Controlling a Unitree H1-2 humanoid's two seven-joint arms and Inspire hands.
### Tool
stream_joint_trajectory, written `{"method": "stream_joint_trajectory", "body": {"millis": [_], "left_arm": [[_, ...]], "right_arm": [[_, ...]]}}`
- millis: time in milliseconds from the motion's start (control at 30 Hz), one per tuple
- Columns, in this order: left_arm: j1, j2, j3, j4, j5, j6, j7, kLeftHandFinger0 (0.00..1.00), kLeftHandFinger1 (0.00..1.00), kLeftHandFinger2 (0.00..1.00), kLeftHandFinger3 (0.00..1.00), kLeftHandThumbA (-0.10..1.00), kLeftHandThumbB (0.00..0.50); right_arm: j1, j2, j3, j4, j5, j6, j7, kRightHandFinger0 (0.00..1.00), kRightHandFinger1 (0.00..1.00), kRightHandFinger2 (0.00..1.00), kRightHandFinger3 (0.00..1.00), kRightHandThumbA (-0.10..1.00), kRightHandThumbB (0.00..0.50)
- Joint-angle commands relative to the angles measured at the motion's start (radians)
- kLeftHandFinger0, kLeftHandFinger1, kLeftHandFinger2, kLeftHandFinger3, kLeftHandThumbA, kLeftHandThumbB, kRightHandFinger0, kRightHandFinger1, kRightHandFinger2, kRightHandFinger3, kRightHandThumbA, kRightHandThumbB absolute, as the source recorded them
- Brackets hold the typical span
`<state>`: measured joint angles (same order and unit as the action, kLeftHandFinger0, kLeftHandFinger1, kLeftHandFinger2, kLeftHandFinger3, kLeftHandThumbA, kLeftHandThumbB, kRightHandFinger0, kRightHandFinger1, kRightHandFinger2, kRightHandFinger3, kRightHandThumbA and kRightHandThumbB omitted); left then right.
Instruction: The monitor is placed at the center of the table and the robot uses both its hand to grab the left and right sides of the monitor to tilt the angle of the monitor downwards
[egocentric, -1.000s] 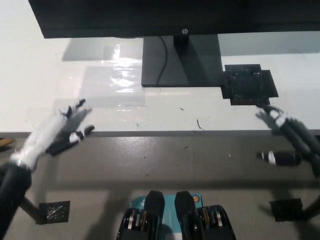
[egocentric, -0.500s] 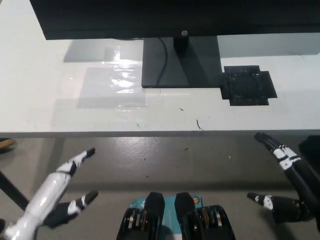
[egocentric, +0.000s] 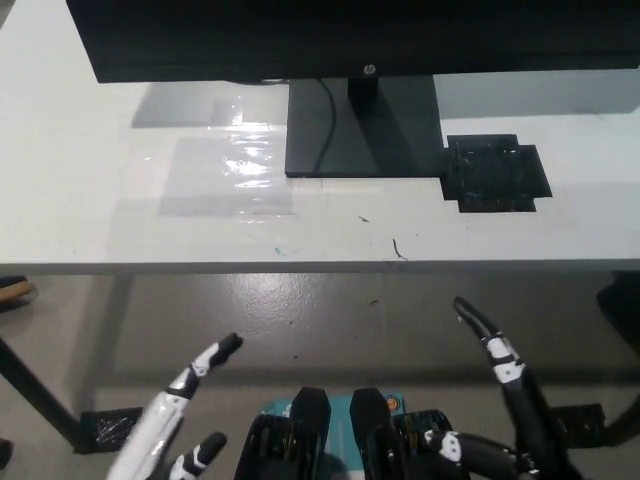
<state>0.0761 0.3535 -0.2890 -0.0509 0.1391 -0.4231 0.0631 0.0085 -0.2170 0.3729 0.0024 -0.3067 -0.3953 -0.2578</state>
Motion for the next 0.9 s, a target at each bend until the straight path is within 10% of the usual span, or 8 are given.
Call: {"method": "stream_joint_trajectory", "body": {"millis": [0,867], "left_arm": [[-0.066,-0.043,0.003,0.204,0.004,-0.047,0.016,1.00,1.00,1.00,1.00,0.96,0.336],[-0.129,-0.070,0.059,0.388,-0.016,-0.047,-0.046,1.00,1.00,1.00,1.00,1.00,0.328]], "right_arm": [[-0.093,0.045,-0.010,0.215,0.119,-0.075,-0.108,1.00,1.00,1.00,1.00,0.98,0.383],[-0.211,0.096,-0.037,0.536,0.210,-0.075,-0.004,1.00,1.00,1.00,1.00,0.98,0.418]]}}
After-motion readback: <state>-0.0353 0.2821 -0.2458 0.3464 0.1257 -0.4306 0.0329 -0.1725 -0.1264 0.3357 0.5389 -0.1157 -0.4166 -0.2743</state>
